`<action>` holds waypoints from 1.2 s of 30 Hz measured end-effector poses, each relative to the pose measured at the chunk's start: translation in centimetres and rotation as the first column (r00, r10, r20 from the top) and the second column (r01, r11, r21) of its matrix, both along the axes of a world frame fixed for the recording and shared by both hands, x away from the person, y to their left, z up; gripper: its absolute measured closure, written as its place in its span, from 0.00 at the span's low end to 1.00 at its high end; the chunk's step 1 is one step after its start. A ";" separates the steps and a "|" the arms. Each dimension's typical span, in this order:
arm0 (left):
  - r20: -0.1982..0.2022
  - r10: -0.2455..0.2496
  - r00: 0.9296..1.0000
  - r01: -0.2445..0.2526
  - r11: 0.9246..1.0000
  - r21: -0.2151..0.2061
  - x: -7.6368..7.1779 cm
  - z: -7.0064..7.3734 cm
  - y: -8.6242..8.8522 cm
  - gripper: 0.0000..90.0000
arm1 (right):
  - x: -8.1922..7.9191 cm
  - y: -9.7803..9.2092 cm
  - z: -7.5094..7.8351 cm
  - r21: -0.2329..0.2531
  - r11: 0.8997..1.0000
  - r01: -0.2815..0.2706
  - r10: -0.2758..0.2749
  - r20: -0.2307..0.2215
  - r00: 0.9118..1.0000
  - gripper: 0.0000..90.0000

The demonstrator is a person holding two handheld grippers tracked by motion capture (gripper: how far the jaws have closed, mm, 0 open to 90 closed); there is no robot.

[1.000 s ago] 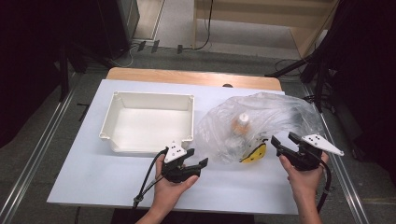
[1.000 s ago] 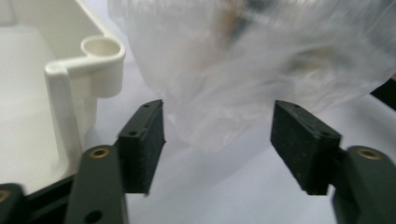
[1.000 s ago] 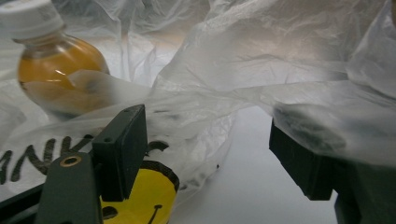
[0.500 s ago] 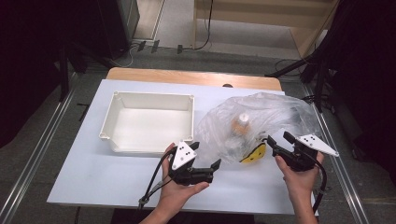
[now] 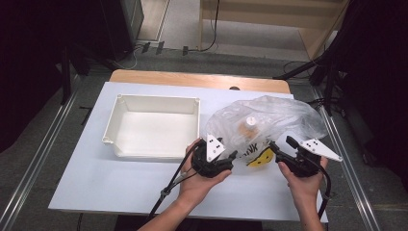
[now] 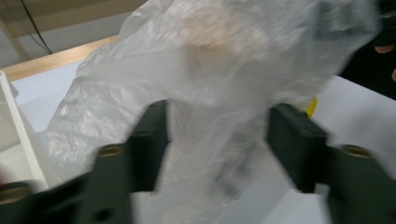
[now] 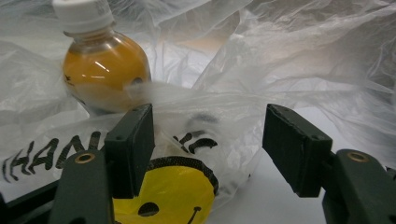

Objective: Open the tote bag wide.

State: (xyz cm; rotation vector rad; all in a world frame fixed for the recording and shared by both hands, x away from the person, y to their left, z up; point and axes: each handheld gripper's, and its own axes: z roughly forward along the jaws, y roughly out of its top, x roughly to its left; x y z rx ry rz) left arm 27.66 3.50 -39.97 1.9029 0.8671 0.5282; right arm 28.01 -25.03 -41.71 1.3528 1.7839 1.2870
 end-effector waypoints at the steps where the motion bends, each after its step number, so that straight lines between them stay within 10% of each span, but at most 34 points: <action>1: 0.000 0.001 1.000 -0.001 1.000 0.004 0.1 0.1 0.1 0.68 | -0.1 0.0 0.2 0.001 1.000 -0.001 0.001 0.007 1.000 0.40; 7: -0.011 0.020 1.000 -0.021 0.999 -0.032 1.0 0.6 1.1 0.99 | -0.9 0.1 1.9 -0.005 1.000 -0.003 0.004 0.069 0.998 0.41; 24: -0.036 0.015 0.999 -0.017 0.999 -0.050 2.0 1.0 2.4 1.00 | -0.4 -1.4 7.9 -0.009 0.999 0.047 -0.043 0.245 0.969 0.34; 36: -0.059 0.009 0.998 -0.012 0.998 -0.056 2.1 0.4 2.9 1.00 | 5.2 -3.1 6.1 -0.012 0.996 0.083 -0.081 0.094 0.992 0.18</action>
